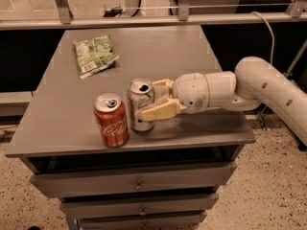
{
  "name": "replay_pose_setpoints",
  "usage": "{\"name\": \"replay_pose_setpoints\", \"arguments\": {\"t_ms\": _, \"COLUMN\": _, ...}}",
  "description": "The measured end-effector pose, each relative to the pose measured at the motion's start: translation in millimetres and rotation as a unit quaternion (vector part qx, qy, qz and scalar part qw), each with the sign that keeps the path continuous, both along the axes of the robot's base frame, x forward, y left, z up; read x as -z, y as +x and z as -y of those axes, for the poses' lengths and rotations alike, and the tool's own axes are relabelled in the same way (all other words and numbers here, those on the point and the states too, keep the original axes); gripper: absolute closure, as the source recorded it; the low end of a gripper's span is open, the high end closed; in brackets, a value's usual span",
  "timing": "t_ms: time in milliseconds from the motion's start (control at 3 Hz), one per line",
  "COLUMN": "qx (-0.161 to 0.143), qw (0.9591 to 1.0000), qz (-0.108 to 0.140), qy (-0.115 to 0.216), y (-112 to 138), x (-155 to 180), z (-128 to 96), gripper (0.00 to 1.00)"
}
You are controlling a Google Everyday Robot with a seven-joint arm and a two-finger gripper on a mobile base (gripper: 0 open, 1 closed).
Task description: Move 7up can near coke can
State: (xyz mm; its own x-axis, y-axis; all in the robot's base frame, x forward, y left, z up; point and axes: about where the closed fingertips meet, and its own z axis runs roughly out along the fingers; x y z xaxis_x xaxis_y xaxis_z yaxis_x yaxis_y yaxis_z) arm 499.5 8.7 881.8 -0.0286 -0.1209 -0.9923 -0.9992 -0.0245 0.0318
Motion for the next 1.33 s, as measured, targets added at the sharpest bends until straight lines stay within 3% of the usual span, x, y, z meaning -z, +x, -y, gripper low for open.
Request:
{"name": "replay_pose_setpoints", "arguments": {"t_ms": 333, "qx": -0.003, "qw": 1.0000, "qz": 0.000, "qy": 0.003, "y": -3.3, "x": -1.9, "z": -2.8, "gripper": 0.84}}
{"name": "replay_pose_setpoints", "arguments": {"t_ms": 667, "qx": -0.004, "qw": 1.0000, "qz": -0.004, "qy": 0.004, "y": -5.1, "x": -2.0, "z": -2.2, "gripper": 0.44}}
{"name": "replay_pose_setpoints", "arguments": {"t_ms": 1000, "qx": -0.002, "qw": 1.0000, "qz": -0.007, "qy": 0.003, "y": -5.0, "x": 0.2, "z": -1.0, "gripper": 0.13}}
{"name": "replay_pose_setpoints", "arguments": {"t_ms": 1333, "qx": 0.005, "qw": 0.9999, "qz": -0.010, "qy": -0.001, "y": -4.2, "x": 2.0, "z": 3.8, "gripper": 0.00}}
